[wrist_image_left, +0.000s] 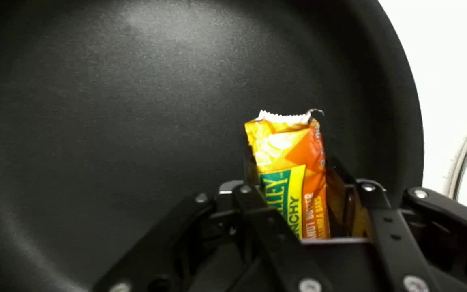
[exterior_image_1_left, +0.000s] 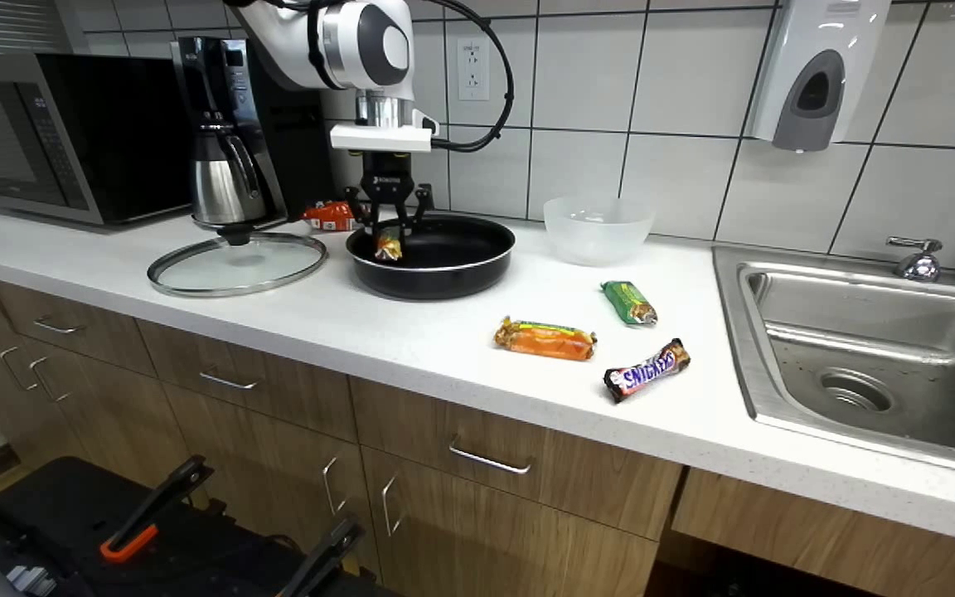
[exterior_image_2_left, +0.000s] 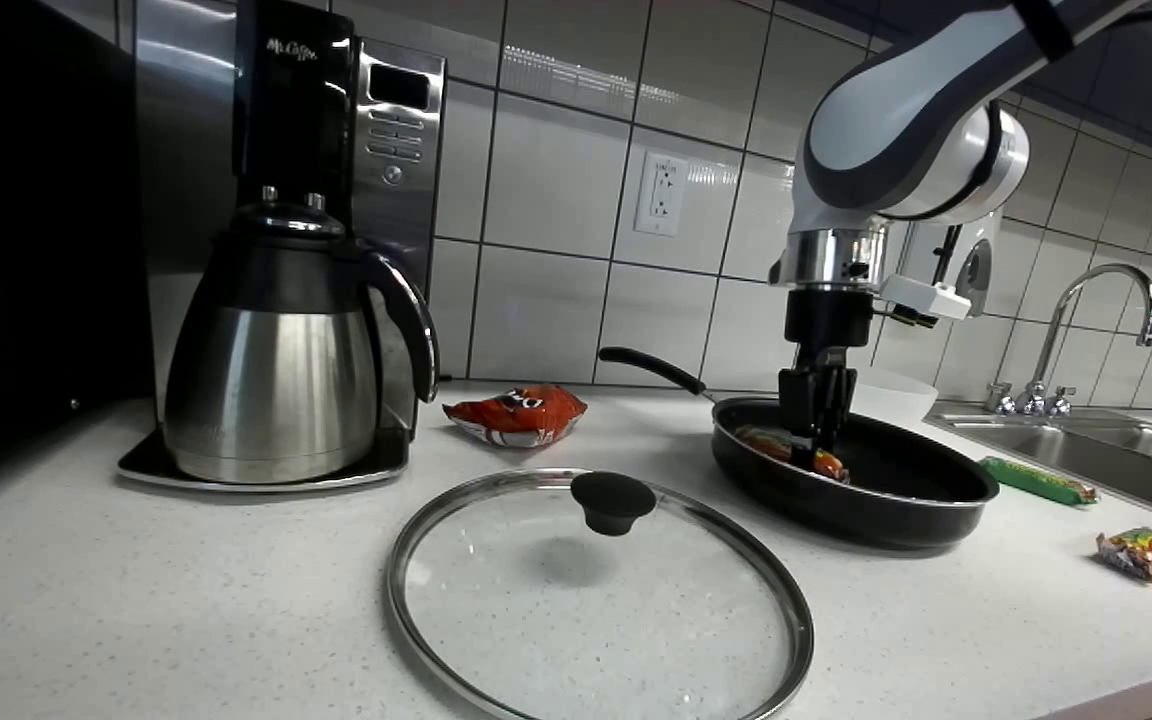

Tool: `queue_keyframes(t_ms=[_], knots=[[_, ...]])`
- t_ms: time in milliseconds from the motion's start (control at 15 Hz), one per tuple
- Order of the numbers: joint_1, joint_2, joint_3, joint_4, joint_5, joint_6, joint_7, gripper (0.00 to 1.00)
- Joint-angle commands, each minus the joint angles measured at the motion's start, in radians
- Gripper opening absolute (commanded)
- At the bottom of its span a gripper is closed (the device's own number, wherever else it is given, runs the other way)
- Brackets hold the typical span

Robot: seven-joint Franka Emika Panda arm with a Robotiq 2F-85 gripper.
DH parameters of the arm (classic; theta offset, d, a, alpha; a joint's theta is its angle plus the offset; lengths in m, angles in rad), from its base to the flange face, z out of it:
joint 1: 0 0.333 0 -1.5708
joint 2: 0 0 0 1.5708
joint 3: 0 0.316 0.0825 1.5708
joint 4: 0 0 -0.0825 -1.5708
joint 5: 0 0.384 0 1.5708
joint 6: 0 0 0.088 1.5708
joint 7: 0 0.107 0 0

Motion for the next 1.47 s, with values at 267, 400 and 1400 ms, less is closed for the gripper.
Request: queue_keyframes(t_ms=[267,400,1400], knots=[[0.006,0.012,0.01,0.016,-0.02,-0.05,0.08,0.69],[0.007,0.006,0.008,0.012,-0.022,-0.051,0.091,0.82],[-0.002,-0.178,-0.012,-0.081,-0.021,-0.027,0.195,1.0]])
